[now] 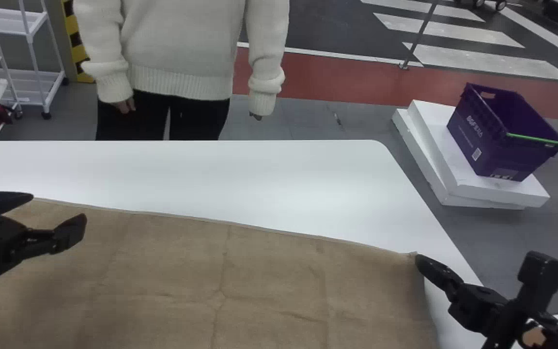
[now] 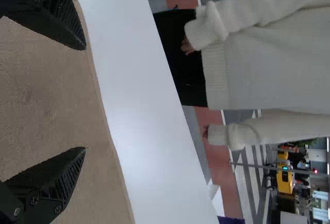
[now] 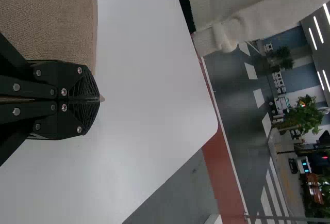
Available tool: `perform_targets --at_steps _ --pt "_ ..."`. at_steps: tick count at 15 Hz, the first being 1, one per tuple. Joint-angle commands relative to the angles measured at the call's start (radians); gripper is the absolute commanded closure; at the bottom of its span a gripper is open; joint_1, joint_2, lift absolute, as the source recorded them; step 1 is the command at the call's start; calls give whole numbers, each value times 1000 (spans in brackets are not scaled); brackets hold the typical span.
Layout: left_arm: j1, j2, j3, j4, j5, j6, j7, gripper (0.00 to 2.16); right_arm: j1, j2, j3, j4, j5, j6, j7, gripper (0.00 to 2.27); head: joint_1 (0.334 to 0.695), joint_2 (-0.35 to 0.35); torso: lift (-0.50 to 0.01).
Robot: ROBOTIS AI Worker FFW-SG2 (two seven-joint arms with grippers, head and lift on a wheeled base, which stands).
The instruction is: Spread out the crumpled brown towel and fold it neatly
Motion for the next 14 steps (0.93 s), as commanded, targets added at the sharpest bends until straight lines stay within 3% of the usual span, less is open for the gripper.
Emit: perform_targets --at_steps 1,8,14 --pt "-95 -3 -16 107 -53 -10 7 151 3 0 -1 -1 0 -2 8 1166 695 -240 -128" --pt "-218 -3 -25 360 -223 -160 84 208 16 0 -18 -11 -23 -5 25 1170 695 -208 -128" --pt "-256 -3 5 390 -251 -132 5 208 11 0 -18 -8 -28 -8 27 1166 695 -199 -128"
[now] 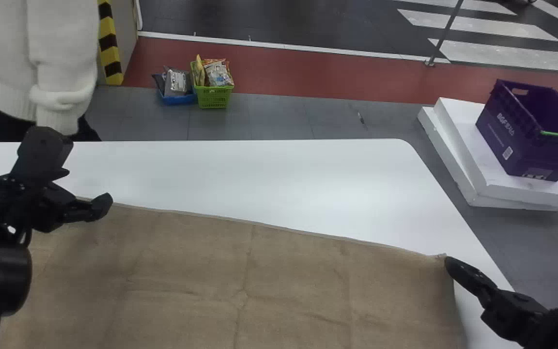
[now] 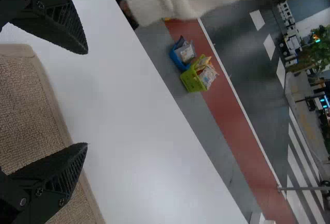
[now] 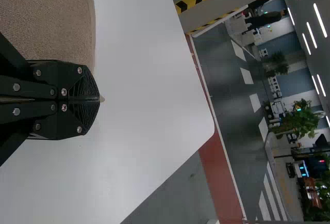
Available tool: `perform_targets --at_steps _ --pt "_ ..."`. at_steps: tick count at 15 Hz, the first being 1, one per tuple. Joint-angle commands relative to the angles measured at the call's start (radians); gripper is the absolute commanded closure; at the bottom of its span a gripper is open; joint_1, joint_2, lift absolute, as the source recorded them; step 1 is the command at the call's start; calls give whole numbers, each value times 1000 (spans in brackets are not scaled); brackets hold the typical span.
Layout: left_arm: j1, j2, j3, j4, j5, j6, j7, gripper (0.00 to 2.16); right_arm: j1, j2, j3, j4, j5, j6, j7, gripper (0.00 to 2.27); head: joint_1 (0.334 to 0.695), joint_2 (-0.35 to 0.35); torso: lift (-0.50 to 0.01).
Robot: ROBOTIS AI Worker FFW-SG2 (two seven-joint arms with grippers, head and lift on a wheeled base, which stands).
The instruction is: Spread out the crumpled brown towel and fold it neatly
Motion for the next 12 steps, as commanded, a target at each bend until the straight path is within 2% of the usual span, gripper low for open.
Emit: perform_targets --at_steps 1,6,12 --pt "-19 -3 25 1 -7 20 -38 208 -2 0 0 -1 0 1 1 1166 695 -199 -128" --pt "-48 -3 54 30 -20 50 -95 208 0 -2 -12 -3 -17 1 5 1170 695 -184 -128" --pt "-105 9 52 128 -50 53 -113 208 1 0 -26 -14 -20 7 5 1170 695 -186 -128"
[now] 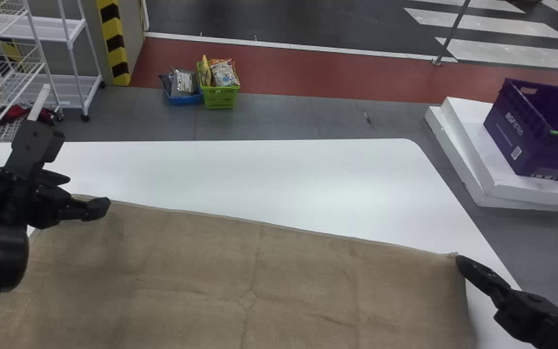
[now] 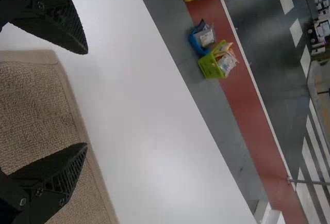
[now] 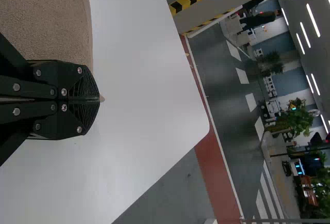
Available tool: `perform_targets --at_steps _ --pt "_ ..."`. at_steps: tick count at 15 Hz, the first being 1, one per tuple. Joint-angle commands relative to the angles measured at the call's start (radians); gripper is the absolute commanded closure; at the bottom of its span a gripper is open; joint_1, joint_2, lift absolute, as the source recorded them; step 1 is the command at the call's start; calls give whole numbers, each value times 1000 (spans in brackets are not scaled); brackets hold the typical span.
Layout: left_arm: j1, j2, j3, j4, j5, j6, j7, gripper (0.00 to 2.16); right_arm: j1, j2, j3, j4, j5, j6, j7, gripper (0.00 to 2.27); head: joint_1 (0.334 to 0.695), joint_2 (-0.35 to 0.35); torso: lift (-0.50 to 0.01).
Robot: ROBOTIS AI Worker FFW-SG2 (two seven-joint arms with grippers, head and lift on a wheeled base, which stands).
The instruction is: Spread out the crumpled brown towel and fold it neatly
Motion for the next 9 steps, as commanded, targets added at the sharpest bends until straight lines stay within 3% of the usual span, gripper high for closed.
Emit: perform_targets --at_steps 1,7,9 --pt "-27 3 1 39 -16 18 -11 211 0 -1 -9 -4 0 1 3 1170 695 -186 -128" --pt "-47 15 1 58 -24 95 -42 397 -7 -1 -10 -3 -3 1 3 1170 695 -186 -128" --pt "-44 15 2 56 -25 95 -39 667 -10 -1 -7 -1 -3 1 3 1166 695 -180 -128"
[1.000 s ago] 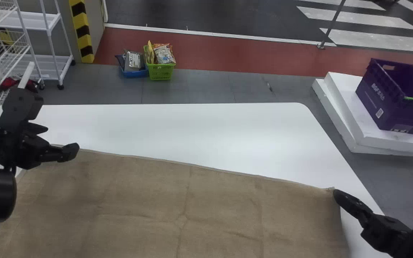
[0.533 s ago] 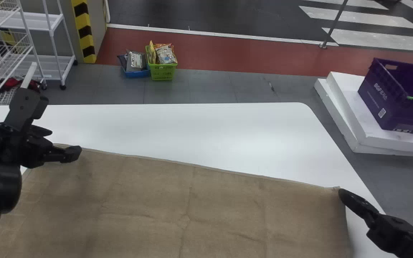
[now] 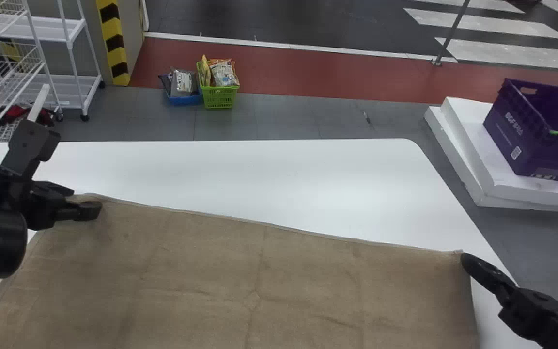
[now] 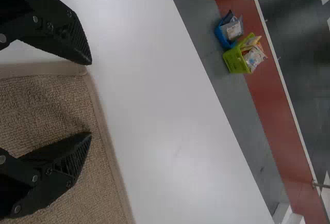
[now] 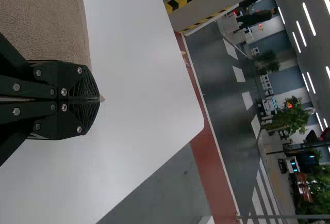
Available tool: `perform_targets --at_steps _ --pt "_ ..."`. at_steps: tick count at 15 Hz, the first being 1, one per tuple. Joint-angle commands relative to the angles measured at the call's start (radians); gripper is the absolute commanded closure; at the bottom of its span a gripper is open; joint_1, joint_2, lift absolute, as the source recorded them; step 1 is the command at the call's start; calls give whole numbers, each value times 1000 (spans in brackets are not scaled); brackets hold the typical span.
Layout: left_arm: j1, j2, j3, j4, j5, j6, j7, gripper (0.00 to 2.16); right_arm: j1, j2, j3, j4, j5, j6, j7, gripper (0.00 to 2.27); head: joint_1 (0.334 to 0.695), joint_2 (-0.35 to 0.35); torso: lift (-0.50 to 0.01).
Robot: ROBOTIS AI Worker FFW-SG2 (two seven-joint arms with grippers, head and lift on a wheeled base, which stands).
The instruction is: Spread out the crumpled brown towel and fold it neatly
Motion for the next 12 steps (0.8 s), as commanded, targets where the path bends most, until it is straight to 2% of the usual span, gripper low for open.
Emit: perform_targets --at_steps 1,2,3,4,7,12 --pt "5 0 1 -3 -1 0 6 670 -4 0 3 0 2 0 0 1170 695 -179 -128" --pt "7 0 1 -4 -1 0 9 832 -6 0 3 0 2 0 0 1166 695 -177 -128" --pt "7 -1 1 -4 1 0 20 1139 -10 -1 3 0 3 0 0 1166 695 -175 -128" --pt "9 -1 3 -4 1 0 31 1291 -23 -1 -1 0 6 0 0 1166 695 -174 -128" --pt "19 -3 12 -21 19 -15 52 1291 -43 -6 7 -9 11 15 3 1166 695 -169 -128" --pt "94 -4 87 -133 105 -76 51 1288 17 -6 35 -98 20 12 44 1166 695 -142 -128"
